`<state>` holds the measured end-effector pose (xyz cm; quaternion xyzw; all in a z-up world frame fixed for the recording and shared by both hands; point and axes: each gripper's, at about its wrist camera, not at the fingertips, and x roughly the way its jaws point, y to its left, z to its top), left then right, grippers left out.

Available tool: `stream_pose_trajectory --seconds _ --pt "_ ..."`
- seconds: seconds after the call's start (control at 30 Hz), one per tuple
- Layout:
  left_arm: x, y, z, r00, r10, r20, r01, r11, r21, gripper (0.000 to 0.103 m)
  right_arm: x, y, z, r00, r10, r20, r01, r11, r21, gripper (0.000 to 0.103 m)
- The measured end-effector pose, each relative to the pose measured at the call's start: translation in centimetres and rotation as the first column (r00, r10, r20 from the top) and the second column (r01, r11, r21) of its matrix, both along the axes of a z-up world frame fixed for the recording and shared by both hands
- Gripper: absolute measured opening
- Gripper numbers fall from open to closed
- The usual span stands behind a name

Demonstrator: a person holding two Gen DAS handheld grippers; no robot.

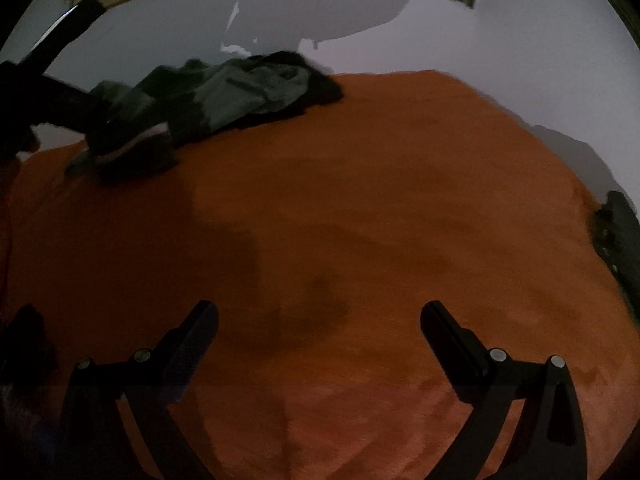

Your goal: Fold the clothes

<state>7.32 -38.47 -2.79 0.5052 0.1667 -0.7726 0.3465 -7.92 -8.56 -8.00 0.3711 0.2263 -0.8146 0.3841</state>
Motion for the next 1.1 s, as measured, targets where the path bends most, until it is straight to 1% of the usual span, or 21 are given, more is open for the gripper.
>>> stream_pose_trajectory --seconds 0.17,0.27,0.33,0.4,0.5,0.63,0.73,0.8,0.83,0.9,1.0,1.03,1.1 --pt "-0.1 -3.2 -1.6 0.998 0.060 0.000 -0.060 0.997 0.045 0.076 1.4 -1.1 -0.9 0.999 0.032 0.038 -0.032 0.999 -0.005 0.101" --pt "0.0 -4.2 -1.5 0.995 0.101 -0.023 -0.099 0.994 0.054 0.076 2.4 -1.7 -1.8 0.997 0.052 0.061 -0.052 0.999 0.001 0.101" --pt "-0.2 -4.7 -1.5 0.993 0.118 -0.030 -0.116 0.992 0.053 0.076 3.0 -2.5 -2.3 0.996 0.071 0.060 -0.072 0.997 0.013 0.101" --pt "-0.5 -5.3 -1.8 0.992 0.125 -0.029 -0.123 0.991 0.053 0.076 3.2 -3.1 -2.4 0.995 0.081 0.051 -0.082 0.996 0.020 0.101" --pt "-0.7 -4.9 -1.6 0.993 0.113 -0.033 -0.111 0.992 0.052 0.076 3.2 -3.4 -2.6 0.995 0.087 0.043 -0.088 0.996 0.030 0.101" --pt "-0.4 -5.0 -1.1 0.994 0.102 -0.033 -0.101 0.994 0.047 0.076 2.5 -3.8 -2.8 0.994 0.092 0.062 -0.094 0.995 0.032 0.101" --pt "-0.2 -5.7 -1.1 0.993 0.114 -0.031 -0.112 0.992 0.065 0.076 1.6 -5.0 -3.0 0.992 0.092 0.082 -0.095 0.995 0.031 0.101" --pt "-0.1 -5.9 -0.8 0.991 0.130 -0.015 -0.129 0.989 0.071 0.076 0.9 -5.7 -3.0 0.992 0.092 0.090 -0.094 0.995 0.026 0.101" --pt "-0.2 -5.8 -0.4 0.992 0.123 -0.020 -0.122 0.990 0.075 0.076 0.5 -6.2 -3.0 0.992 0.089 0.092 -0.091 0.996 0.023 0.101" --pt "-0.9 -5.2 0.2 0.996 0.076 -0.036 -0.073 0.995 0.073 0.076 -0.4 -7.1 -3.1 0.991 0.087 0.100 -0.089 0.996 0.015 0.101" --pt "-2.4 -3.9 1.2 0.999 -0.022 -0.028 0.023 1.000 0.009 0.076 -1.9 -8.8 -3.3 0.989 0.085 0.117 -0.086 0.996 0.005 0.101" --pt "-3.0 -3.4 1.5 0.998 -0.059 -0.022 0.058 0.998 -0.024 0.076 -2.6 -9.3 -3.4 0.989 0.078 0.122 -0.079 0.997 0.000 0.101" --pt "-3.4 -3.1 1.8 0.995 -0.101 -0.019 0.100 0.994 -0.051 0.076 -3.8 -10.5 -3.7 0.989 0.065 0.136 -0.063 0.998 -0.012 0.101"
